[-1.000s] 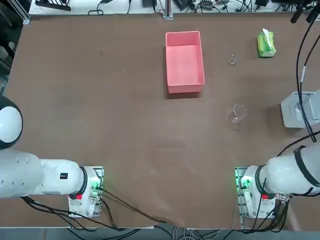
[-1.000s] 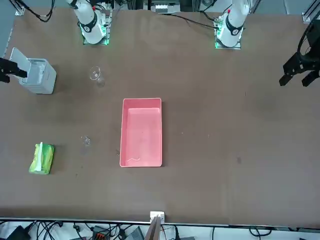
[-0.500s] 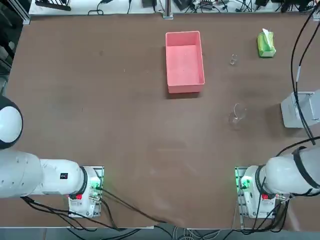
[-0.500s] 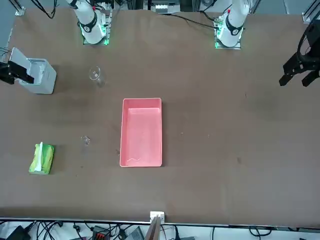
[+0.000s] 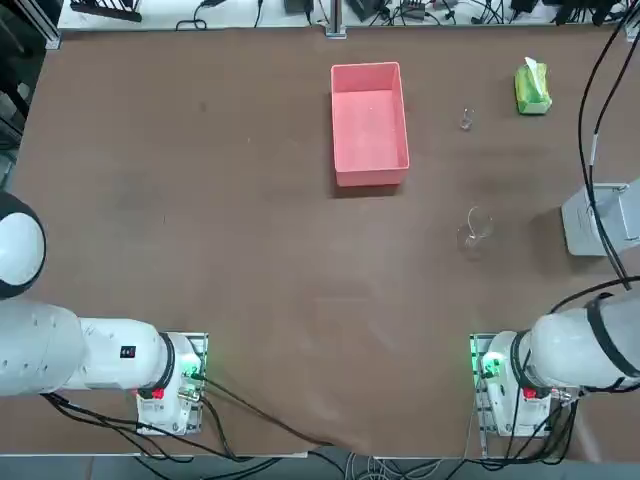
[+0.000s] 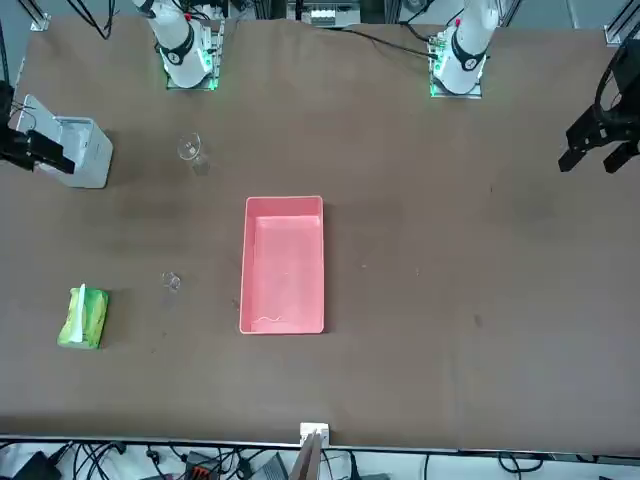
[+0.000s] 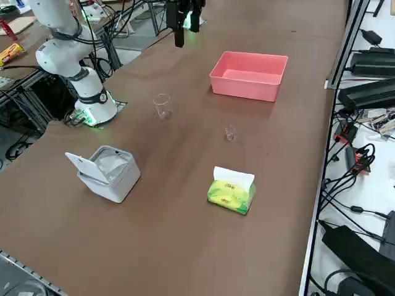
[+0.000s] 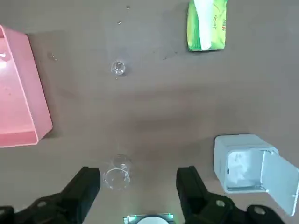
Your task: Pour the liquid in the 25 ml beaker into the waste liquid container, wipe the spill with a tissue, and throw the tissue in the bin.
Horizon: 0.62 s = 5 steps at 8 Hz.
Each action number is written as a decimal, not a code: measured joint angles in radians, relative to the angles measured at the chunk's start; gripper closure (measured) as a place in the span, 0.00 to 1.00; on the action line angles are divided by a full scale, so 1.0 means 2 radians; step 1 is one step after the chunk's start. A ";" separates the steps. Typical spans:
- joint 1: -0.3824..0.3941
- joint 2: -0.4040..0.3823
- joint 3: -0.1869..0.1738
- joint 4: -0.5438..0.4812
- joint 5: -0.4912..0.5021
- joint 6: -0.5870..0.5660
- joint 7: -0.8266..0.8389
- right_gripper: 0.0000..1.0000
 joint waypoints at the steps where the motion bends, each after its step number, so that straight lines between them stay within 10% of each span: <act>1: -0.001 -0.002 0.000 0.000 0.000 0.004 0.000 0.00; 5: -0.001 -0.002 0.008 0.000 0.000 0.010 0.000 0.00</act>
